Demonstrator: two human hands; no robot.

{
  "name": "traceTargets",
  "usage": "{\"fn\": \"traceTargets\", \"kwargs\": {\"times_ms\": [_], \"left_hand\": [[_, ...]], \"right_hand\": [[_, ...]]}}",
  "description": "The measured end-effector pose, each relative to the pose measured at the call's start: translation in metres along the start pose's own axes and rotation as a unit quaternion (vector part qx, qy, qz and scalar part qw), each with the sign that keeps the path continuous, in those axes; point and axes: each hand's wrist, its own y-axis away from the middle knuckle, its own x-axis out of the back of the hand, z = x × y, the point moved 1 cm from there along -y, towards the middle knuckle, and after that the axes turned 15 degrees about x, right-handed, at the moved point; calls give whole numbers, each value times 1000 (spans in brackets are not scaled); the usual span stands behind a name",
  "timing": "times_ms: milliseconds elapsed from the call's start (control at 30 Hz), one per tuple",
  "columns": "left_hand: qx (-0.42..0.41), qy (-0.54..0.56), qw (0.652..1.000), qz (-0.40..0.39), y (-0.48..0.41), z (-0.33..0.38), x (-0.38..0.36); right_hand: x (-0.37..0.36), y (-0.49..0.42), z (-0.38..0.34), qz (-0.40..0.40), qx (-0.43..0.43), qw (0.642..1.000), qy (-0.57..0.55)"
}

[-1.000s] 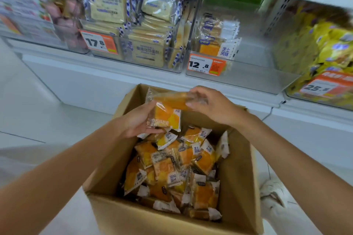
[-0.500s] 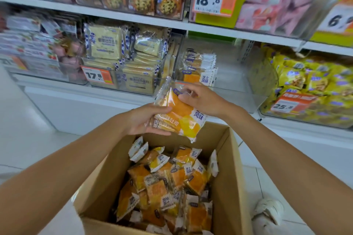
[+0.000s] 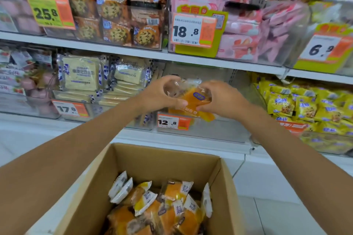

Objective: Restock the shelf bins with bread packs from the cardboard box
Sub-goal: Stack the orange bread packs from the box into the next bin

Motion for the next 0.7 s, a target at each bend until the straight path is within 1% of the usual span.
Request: {"fn": "traceTargets", "kwargs": {"times_ms": [100,167,233,333,433,500,567,633,700], "left_hand": [[-7,-88,996,31,-26,5,-1],[-16,-178,981,75,-43,-2,-2],[-10,-228,968,102,-58,-13,1],[-8,-258,962,93,-72,-21,9],[-15,-248,966,73,-81,-22,14],[-31,-241,968,69,-86,-22,15],[-38,-249,966,62,-90,-19,16],[-39,-311,948,52,-92,-15,13],[-47,-392,918,48,-94,-11,10]], "right_hand": [[-14,-26,11,-28,2,999,39],[-32,-44,18,-54,2,997,49],[-44,-59,23,-66,9,996,53],[-49,-73,31,-69,37,995,69],[-47,-76,35,-77,47,993,81],[-43,-76,37,-81,45,994,59],[-37,-77,39,-104,38,993,26],[-35,-79,40,-140,27,989,36],[-40,-81,41,-159,21,985,62]]}}
